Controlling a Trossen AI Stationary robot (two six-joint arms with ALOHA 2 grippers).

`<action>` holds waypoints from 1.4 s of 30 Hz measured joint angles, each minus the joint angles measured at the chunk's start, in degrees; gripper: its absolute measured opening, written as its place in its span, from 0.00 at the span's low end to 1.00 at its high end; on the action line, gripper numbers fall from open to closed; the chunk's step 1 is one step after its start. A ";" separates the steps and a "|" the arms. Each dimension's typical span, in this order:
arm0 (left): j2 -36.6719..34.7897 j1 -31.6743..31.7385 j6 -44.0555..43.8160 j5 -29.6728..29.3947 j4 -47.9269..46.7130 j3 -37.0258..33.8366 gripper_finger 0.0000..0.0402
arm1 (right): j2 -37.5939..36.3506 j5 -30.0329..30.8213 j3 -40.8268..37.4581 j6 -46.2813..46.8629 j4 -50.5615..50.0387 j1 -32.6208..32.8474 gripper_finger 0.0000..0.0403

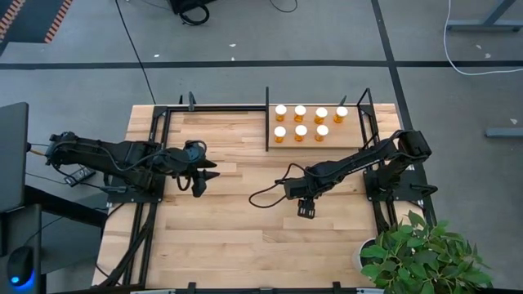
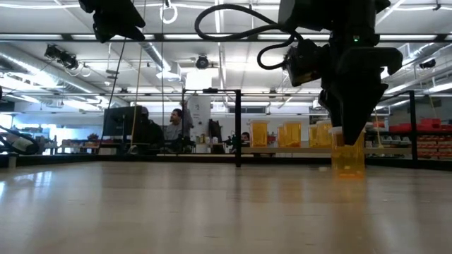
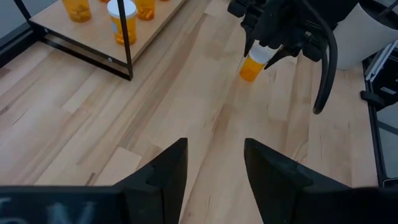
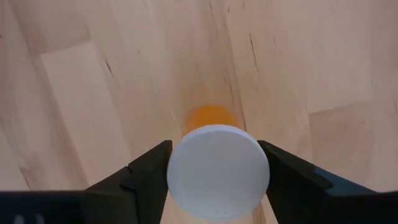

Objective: Pick and place medicine bottles onto shelf by color
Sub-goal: Put the orange pill bottle on the shelf

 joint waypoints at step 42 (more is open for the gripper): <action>0.03 -0.02 -2.27 0.00 -0.87 -0.04 0.41 | -28.93 12.22 3.02 -2.15 -30.43 -28.72 0.57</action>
